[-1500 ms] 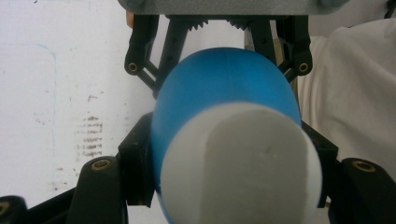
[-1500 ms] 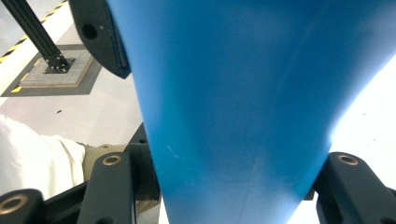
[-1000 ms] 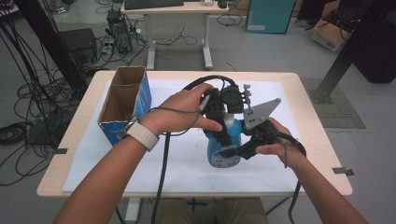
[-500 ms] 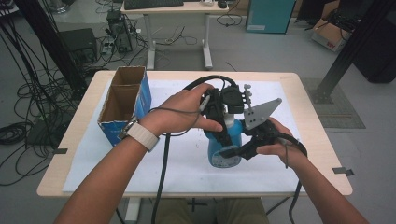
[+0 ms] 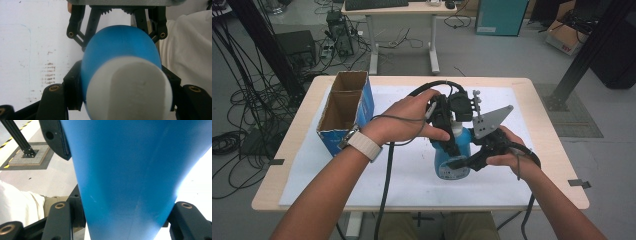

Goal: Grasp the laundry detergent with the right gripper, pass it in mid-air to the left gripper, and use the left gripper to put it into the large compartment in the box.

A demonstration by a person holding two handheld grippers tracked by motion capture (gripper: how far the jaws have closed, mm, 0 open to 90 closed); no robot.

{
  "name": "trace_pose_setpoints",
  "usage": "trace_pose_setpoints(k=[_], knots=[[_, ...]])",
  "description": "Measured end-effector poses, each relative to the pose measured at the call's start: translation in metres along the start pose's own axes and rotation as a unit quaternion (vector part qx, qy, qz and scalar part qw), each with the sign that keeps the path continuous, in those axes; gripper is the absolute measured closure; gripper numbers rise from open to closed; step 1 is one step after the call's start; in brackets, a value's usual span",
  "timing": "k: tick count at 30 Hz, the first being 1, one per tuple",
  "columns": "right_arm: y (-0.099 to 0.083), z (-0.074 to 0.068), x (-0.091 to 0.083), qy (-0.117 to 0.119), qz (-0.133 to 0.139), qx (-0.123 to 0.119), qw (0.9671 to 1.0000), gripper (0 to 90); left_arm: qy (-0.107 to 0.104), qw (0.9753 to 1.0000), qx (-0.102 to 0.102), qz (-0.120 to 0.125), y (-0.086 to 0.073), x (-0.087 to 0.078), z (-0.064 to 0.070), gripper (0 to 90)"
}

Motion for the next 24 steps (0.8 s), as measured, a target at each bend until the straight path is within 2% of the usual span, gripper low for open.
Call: trace_pose_setpoints(k=[4,5,24], knots=[[0.0001,-0.0001,0.0004,0.001,-0.001,0.0,1.0,43.1,0.005,1.0,0.003,-0.002,-0.0007,-0.0006,-0.0009,37.6],[0.0003,-0.0002,0.0007,0.0,-0.001,0.001,1.0,43.1,-0.003,1.0,0.0,-0.004,-0.0011,-0.0005,0.0001,37.5],[0.0019,0.0001,0.0023,0.003,-0.001,0.0,1.0,43.0,-0.002,1.0,-0.004,-0.001,-0.003,-0.0016,-0.0006,37.5]])
Point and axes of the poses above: each handheld gripper's, and its own axes: x roughly forward along the jaws, y roughly out of its top, z roughly to its right, the point moved 6 cm from there along x, roughly forward along the jaws, and after that the axes turned 5 degrees about z, right-handed, at the moved point
